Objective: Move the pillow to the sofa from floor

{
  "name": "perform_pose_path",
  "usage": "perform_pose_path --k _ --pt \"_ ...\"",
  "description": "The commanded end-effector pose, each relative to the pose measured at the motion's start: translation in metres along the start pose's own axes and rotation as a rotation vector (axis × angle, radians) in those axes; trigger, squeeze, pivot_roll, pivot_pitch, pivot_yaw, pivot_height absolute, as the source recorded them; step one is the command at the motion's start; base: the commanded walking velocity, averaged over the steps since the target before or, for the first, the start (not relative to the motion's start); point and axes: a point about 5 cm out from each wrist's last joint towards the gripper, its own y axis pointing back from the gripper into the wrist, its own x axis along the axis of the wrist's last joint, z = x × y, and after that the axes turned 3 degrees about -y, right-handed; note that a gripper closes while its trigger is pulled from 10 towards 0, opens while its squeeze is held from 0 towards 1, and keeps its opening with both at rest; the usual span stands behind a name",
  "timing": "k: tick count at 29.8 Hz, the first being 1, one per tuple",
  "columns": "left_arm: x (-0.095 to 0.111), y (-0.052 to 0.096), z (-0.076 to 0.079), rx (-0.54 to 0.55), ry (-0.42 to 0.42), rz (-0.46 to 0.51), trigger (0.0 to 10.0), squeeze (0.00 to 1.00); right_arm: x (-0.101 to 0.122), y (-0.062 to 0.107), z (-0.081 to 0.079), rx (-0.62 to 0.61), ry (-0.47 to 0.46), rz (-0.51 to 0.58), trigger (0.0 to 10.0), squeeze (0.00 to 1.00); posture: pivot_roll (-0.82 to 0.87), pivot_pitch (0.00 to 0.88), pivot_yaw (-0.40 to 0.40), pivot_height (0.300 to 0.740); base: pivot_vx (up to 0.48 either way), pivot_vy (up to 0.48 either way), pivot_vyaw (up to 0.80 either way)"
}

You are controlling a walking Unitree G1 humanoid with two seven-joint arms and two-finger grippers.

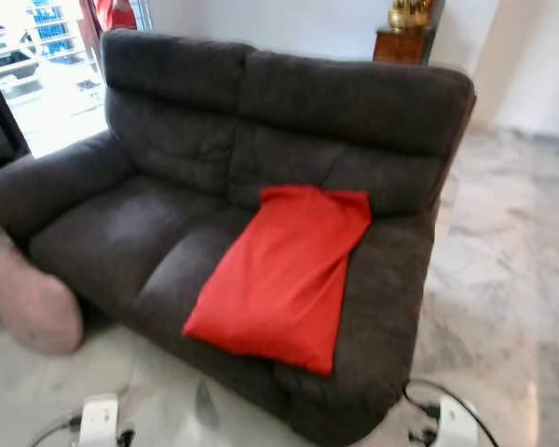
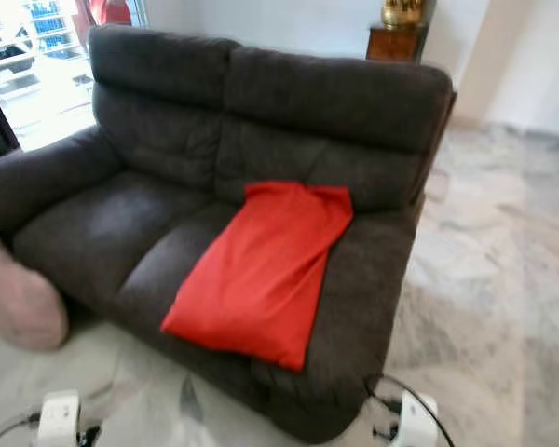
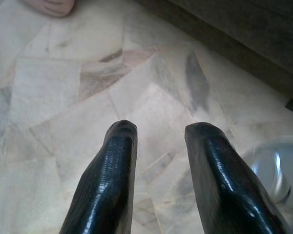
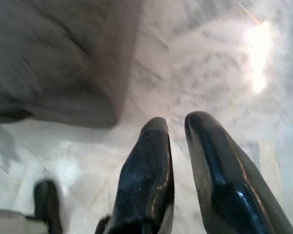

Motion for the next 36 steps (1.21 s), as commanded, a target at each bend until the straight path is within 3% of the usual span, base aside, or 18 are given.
perform_pose_path --k 1,15,24,28,36 --pt "0.014 -0.004 -0.002 0.011 -0.015 0.029 10.0 0.00 0.006 -0.002 -0.006 0.016 0.000 0.011 10.0 0.00 0.13 0.000 -0.010 0.740 0.000 0.000 0.00" --pt "0.016 -0.007 0.002 0.004 -0.030 -0.017 10.0 0.00 0.004 -0.002 -0.005 0.011 -0.021 -0.001 10.0 0.00 0.11 0.000 0.000 0.740 0.000 0.000 0.00" --pt "0.010 -0.006 -0.005 0.027 -0.028 -0.048 10.0 0.00 -0.003 0.000 -0.003 0.008 -0.015 -0.025 10.0 0.00 0.12 0.000 -0.008 0.740 0.000 0.000 0.00" --pt "0.008 -0.005 -0.007 0.033 -0.030 -0.056 10.0 0.00 -0.009 0.001 0.007 -0.047 -0.062 -0.057 10.0 0.00 0.11 0.000 -0.008 0.740 0.000 0.000 0.00" --pt "0.007 -0.005 -0.007 0.035 -0.055 -0.061 10.0 0.00 -0.013 0.002 0.006 -0.032 -0.056 -0.071 10.0 0.00 0.11 0.000 -0.006 0.740 0.000 0.000 0.00"
